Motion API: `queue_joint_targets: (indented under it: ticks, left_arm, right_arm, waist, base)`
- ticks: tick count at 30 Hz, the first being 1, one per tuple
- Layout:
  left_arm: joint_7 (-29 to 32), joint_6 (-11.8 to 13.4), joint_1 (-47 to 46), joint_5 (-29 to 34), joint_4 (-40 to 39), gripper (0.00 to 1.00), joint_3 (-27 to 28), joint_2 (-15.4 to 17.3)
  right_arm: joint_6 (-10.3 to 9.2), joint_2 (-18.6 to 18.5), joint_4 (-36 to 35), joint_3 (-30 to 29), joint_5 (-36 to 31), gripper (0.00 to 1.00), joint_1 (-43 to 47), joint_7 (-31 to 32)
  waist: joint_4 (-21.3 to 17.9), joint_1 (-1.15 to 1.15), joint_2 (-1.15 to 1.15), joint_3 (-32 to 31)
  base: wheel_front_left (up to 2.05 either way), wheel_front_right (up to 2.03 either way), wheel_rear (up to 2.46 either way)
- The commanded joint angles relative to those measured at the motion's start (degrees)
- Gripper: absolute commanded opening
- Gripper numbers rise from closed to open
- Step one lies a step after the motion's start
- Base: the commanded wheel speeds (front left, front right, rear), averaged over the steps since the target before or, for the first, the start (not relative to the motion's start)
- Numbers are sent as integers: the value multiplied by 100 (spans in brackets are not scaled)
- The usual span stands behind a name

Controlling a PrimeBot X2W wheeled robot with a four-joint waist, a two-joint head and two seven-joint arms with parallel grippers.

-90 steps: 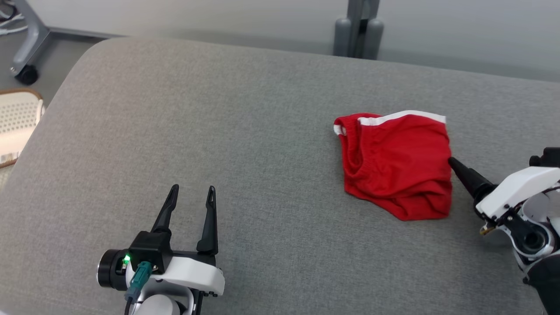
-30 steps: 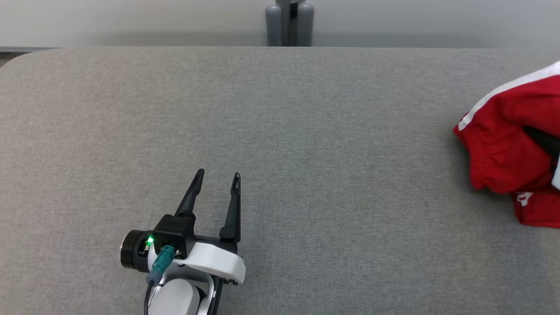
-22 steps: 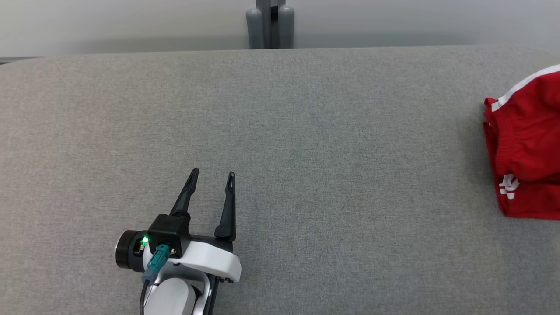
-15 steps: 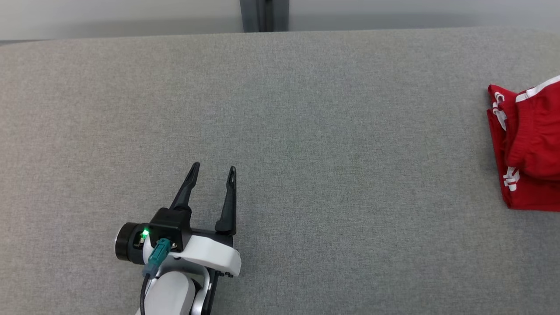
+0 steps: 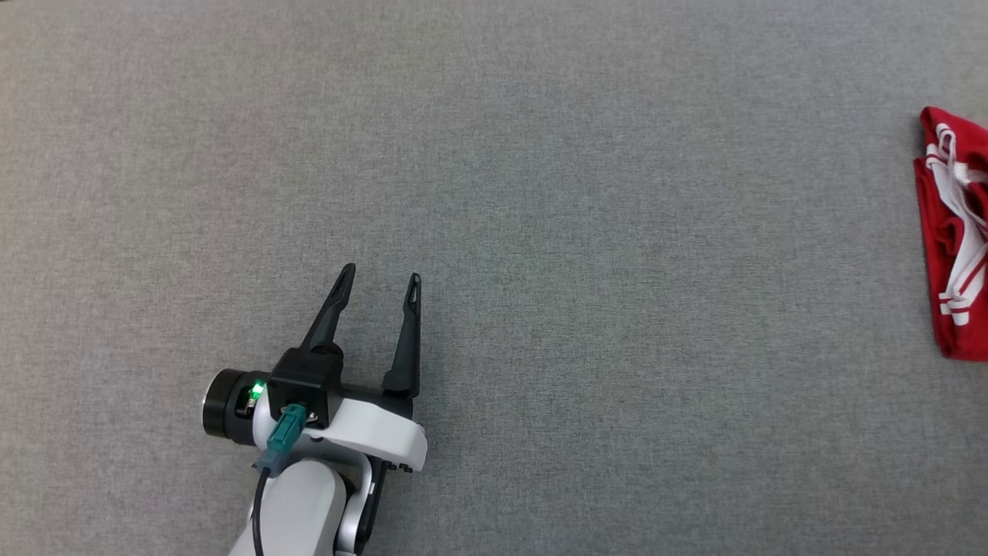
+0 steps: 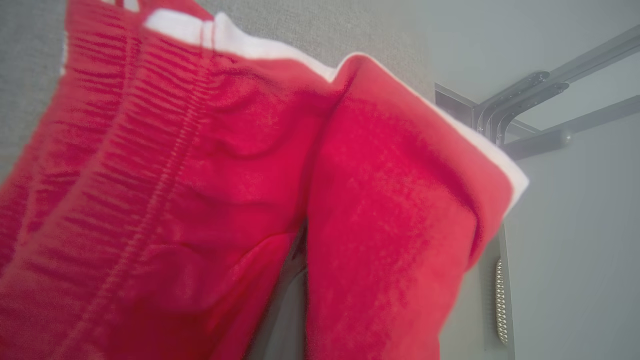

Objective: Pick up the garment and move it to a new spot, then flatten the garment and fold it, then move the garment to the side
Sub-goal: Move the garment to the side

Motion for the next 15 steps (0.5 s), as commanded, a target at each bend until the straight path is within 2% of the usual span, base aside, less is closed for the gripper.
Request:
queue_joint_targets:
  ticks: [1,6,7,8,9,15]
  left_arm:
    - [-17,-12,-122,35,-15,100,-4,23]
    - [-17,30,-188,-38,-26,100,-95,24]
    - [-17,42,-216,-58,-29,100,-113,24]
    - [-17,50,-242,-62,-31,100,-126,23]
    - [-17,66,-253,-83,-31,100,-142,23]
    - [-17,130,-248,-152,13,100,-160,25]
  right_arm:
    - [0,-11,105,60,-118,0,-93,-60]
    - [-1,11,549,282,-453,0,-309,-234]
    - [-1,6,643,308,-513,10,-361,-292]
    - [-1,17,730,326,-561,71,-406,-352]
    - [-1,48,811,338,-586,100,-418,-386]
    - [-1,169,1066,462,-619,100,-505,-450]
  waist:
    - [35,0,0,55]
    - [135,0,0,181]
    - [155,0,0,201]
    - [174,0,0,217]
    - [188,0,0,224]
    - [218,0,0,175]
  base:
    - [0,0,0]
    - [0,0,0]
    - [0,0,0]
    - [0,0,0]
    - [0,0,0]
    - [0,0,0]
